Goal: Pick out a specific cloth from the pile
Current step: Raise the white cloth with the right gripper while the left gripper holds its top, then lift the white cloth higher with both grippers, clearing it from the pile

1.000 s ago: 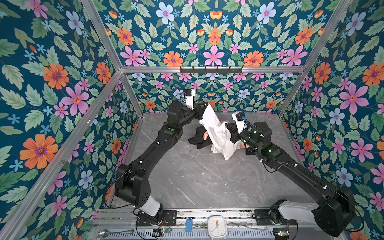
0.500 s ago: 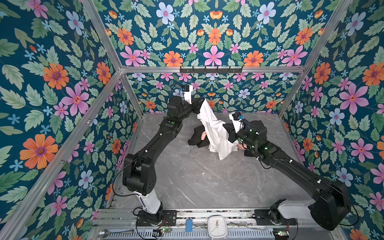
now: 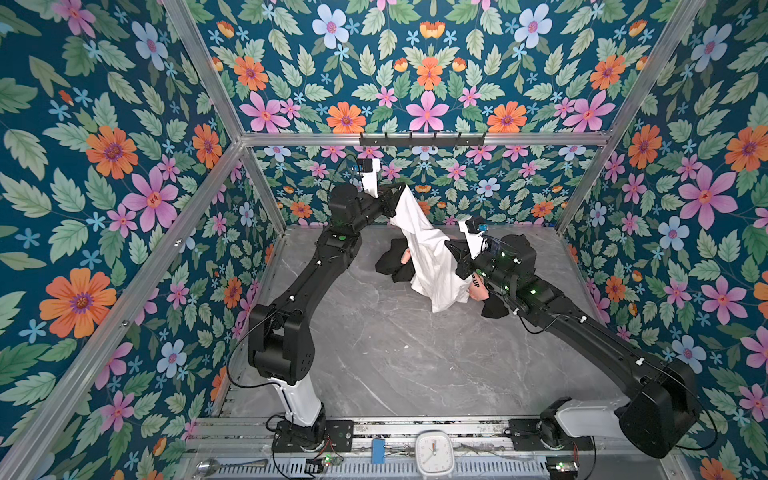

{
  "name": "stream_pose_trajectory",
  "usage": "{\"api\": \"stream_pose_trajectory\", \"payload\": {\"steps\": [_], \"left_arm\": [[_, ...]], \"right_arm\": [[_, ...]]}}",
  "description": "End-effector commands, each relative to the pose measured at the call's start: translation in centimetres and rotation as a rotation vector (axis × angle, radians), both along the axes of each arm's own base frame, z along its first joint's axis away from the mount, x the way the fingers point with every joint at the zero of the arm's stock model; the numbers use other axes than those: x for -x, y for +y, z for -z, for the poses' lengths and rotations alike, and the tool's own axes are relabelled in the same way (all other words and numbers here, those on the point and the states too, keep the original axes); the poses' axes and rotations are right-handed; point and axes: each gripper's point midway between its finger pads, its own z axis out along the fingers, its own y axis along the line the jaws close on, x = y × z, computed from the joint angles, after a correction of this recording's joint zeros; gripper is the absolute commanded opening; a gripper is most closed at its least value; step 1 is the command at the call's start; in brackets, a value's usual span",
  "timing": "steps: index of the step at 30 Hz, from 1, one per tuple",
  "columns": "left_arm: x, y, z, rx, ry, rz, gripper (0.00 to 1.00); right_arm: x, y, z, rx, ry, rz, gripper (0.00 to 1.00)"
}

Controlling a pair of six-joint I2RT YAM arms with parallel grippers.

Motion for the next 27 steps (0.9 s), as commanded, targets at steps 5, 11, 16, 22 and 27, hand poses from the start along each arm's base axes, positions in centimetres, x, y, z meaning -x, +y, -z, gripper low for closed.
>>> {"api": "stream_pose_trajectory", "payload": {"steps": [5, 11, 16, 22, 27], "left_arm": [[1.2, 0.4, -4.1, 0.038, -0.099, 0.010, 0.01], [2.3, 0.7, -6.2, 0.054, -0.140, 0.009, 0.02], [3.1, 1.1, -7.4, 0.063, -0.161, 0.008, 0.02], [4.4, 1.6, -8.5, 0.067, -0.186, 0.004, 0.02], [5.7, 2.1, -9.4, 0.072, -0.204, 0.004, 0.02]], "right_arm": [[0.2, 0.1, -2.7, -0.028, -0.048, -0.009, 0.00], [0.6, 0.1, -4.1, -0.033, -0.065, -0.013, 0.00], [0.9, 0.1, -5.2, -0.041, -0.081, -0.018, 0.00], [1.6, 0.3, -6.5, -0.051, -0.096, -0.031, 0.00], [2.6, 0.5, -7.5, -0.051, -0.107, -0.045, 0.00]]}}
